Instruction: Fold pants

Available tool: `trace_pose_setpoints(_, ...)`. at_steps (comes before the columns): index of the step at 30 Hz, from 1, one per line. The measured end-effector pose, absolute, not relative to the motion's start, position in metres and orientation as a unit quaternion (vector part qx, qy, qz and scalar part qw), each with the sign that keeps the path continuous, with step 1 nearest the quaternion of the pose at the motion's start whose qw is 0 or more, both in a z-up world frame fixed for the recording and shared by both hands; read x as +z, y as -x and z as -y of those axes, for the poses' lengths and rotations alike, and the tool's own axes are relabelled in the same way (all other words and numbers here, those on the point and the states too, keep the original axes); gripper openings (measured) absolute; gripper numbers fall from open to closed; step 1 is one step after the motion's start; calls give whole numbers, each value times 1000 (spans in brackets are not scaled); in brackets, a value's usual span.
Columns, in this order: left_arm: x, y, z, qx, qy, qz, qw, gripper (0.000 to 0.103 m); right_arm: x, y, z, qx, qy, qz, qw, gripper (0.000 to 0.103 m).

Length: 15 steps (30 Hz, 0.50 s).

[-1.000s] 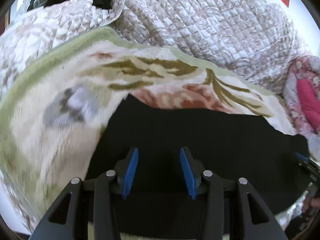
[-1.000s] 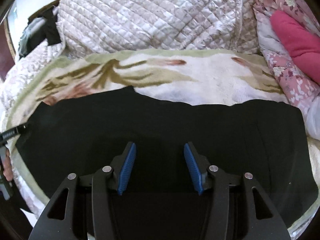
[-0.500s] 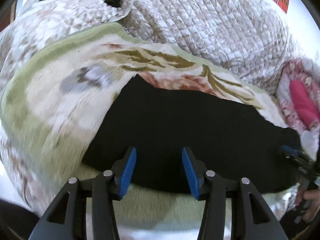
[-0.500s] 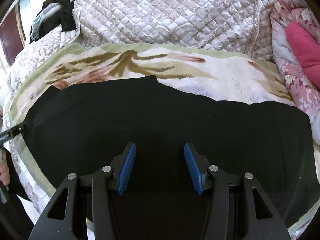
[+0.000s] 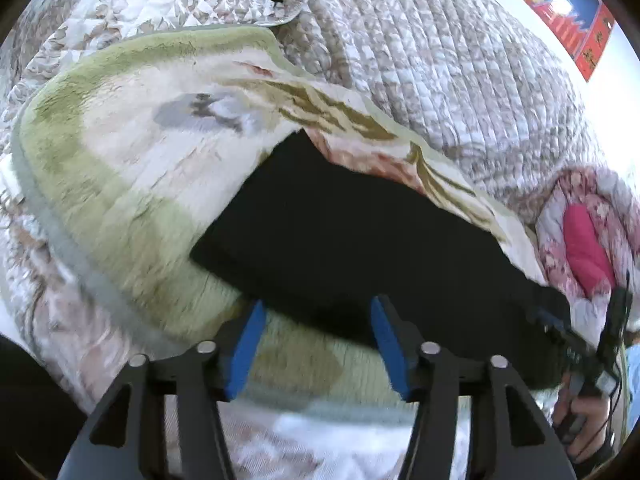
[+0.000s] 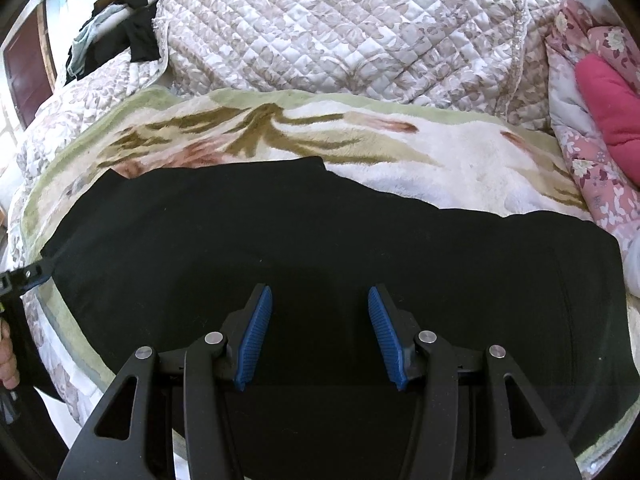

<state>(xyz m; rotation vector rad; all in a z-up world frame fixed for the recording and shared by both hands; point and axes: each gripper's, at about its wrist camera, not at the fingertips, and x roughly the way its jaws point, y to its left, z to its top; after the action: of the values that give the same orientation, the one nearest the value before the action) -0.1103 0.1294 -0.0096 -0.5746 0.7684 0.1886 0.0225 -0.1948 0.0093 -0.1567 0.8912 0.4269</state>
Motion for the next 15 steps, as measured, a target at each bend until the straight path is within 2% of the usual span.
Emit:
trace_pose_setpoints(11, -10, 76, -129, 138, 235, -363, 891, 61, 17, -22, 194, 215, 64, -416, 881, 51)
trace_pose_setpoints(12, -10, 73, -126, 140, 225, -365, 893, 60, 18, -22, 195, 216, 63, -415, 881, 51)
trace_pose_setpoints(15, -11, 65, -123, 148, 203, -371, 894, 49, 17, -23, 195, 216, 59, -417, 881, 51)
